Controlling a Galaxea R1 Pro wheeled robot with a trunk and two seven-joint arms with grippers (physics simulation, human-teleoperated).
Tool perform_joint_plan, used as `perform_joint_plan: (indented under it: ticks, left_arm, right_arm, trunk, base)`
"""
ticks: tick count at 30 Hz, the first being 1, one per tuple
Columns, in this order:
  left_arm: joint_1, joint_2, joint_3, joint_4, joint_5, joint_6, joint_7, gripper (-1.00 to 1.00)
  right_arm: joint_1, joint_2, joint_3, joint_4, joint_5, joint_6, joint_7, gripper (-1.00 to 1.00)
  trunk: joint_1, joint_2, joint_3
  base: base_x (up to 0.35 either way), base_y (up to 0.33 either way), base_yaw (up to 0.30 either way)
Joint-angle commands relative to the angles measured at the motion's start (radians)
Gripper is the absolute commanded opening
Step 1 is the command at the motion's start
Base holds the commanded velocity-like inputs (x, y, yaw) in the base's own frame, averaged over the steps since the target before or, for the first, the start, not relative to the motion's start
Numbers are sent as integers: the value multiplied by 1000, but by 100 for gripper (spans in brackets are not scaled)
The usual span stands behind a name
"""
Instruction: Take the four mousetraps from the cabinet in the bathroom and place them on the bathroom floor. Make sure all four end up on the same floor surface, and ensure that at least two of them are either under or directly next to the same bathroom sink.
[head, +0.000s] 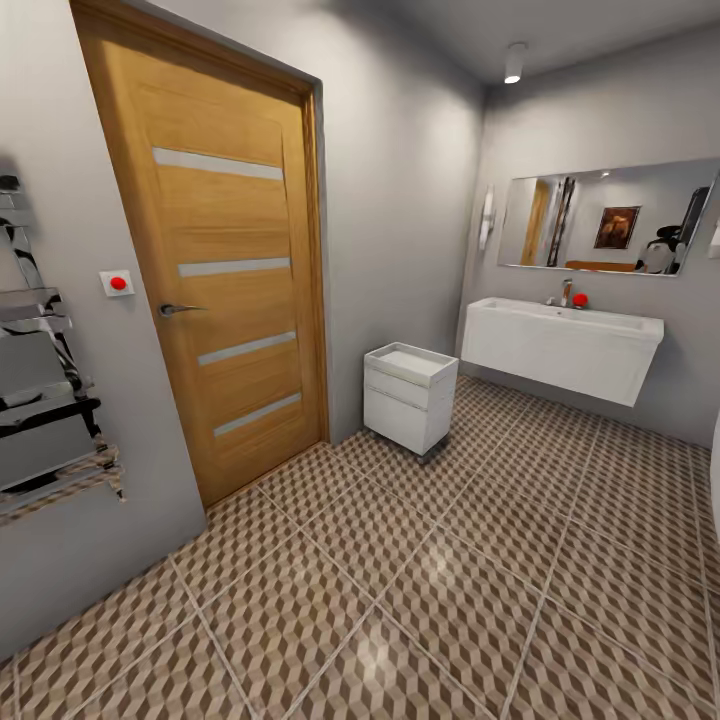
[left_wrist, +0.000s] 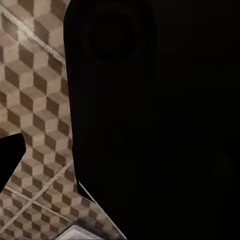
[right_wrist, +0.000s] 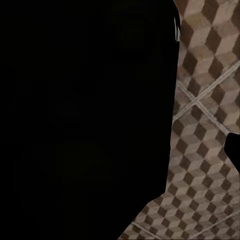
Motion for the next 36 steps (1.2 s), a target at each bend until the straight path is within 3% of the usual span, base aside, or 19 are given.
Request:
perform_joint_plan:
  ticks: [1, 5, 36]
  left_arm:
    - [-1, 1, 6, -6, 6, -6, 6, 100]
    - [-1, 1, 11, -28, 28, -28, 4, 100]
    - [-1, 2, 11, -34, 41, -51, -4, 100]
  right_arm:
    - [-2, 5, -6, -3, -3, -6, -6, 100]
    - [-2, 3, 0, -3, 5, -23, -4, 100]
    - [-2, 3, 11, -3, 13, -5, 3, 100]
  trunk:
    - [0, -1, -1]
    - [0, -1, -1]
    - [0, -1, -1]
  base:
    - [0, 0, 0]
    - [0, 0, 0]
    - [0, 0, 2]
